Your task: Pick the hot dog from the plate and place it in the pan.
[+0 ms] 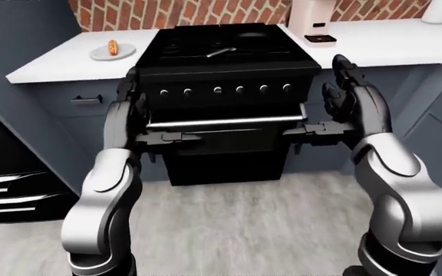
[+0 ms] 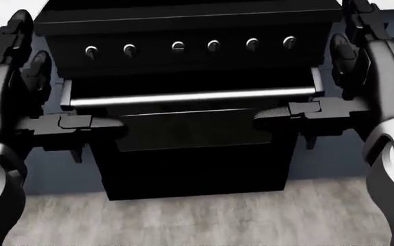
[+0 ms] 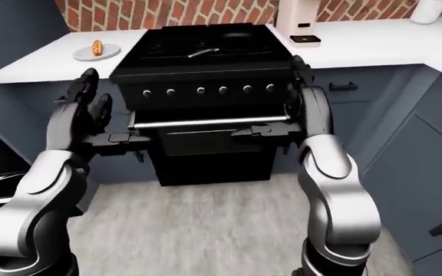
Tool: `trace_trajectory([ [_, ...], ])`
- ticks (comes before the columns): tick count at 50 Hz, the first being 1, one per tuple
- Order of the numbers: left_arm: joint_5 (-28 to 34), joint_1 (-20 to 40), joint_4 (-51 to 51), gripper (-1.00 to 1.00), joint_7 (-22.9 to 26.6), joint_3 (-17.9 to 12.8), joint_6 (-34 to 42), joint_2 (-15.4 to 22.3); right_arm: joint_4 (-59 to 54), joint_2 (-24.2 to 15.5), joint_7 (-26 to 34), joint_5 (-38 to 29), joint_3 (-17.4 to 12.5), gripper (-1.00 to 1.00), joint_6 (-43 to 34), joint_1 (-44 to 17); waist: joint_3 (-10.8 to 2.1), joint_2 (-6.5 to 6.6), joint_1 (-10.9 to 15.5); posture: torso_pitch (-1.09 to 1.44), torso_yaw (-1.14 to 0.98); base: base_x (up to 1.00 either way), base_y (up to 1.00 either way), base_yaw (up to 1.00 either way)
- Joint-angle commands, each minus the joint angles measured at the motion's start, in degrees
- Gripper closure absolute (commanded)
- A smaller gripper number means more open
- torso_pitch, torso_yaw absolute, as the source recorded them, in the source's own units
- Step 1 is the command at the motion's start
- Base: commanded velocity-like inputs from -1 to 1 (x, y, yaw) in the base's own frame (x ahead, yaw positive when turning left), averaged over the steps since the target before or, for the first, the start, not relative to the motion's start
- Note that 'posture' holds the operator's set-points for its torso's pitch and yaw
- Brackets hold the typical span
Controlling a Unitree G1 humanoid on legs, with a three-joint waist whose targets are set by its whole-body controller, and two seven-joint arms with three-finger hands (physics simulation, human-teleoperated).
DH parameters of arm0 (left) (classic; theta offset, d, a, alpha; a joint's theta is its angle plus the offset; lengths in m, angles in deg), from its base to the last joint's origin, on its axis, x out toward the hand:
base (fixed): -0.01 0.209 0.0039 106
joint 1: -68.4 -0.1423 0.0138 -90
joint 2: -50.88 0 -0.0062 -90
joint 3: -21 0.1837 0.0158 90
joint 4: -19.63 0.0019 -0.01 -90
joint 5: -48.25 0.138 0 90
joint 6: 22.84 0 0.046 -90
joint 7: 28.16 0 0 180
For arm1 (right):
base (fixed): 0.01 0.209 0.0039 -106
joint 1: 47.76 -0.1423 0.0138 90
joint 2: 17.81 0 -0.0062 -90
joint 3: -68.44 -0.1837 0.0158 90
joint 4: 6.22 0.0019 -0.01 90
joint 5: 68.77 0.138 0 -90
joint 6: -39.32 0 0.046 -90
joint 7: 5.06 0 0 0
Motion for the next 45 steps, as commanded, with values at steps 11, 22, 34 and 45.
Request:
trace_trajectory([
  [11, 0.24, 0.60, -0.62, -1.00, 0.15, -0.69, -1.81, 0.59, -0.10, -0.54, 0.35, 0.15, 0.61, -1.00, 2.15, -1.68, -0.94, -2.23, 0.48, 0.00, 0.00, 0.00, 0.32, 0.00],
  [22, 0.31, 0.62, -1.03, -1.00, 0.16, -0.70, -1.43, 0.61, 0.59, -0.28, 0.48, 0.20, 0.36, -1.00, 2.40, -1.01, -1.41, -3.97, 0.48, 0.00, 0.00, 0.01, 0.32, 0.00],
  [34, 0.36, 0.73, -1.24, -1.00, 0.23, -1.02, -1.16, 0.84, 0.52, -0.85, 1.13, 0.17, 0.29, -1.00, 2.21, -1.46, -0.97, -1.01, 0.45, 0.00, 0.00, 0.04, 0.33, 0.00],
  [45, 0.56, 1.00, -1.89, -1.00, 0.21, -0.87, -0.30, 0.87, 0.49, -0.66, 1.40, 0.52, -0.04, -1.00, 3.59, -0.53, -1.30, -5.35, 0.48, 0.00, 0.00, 0.13, 0.33, 0.00],
])
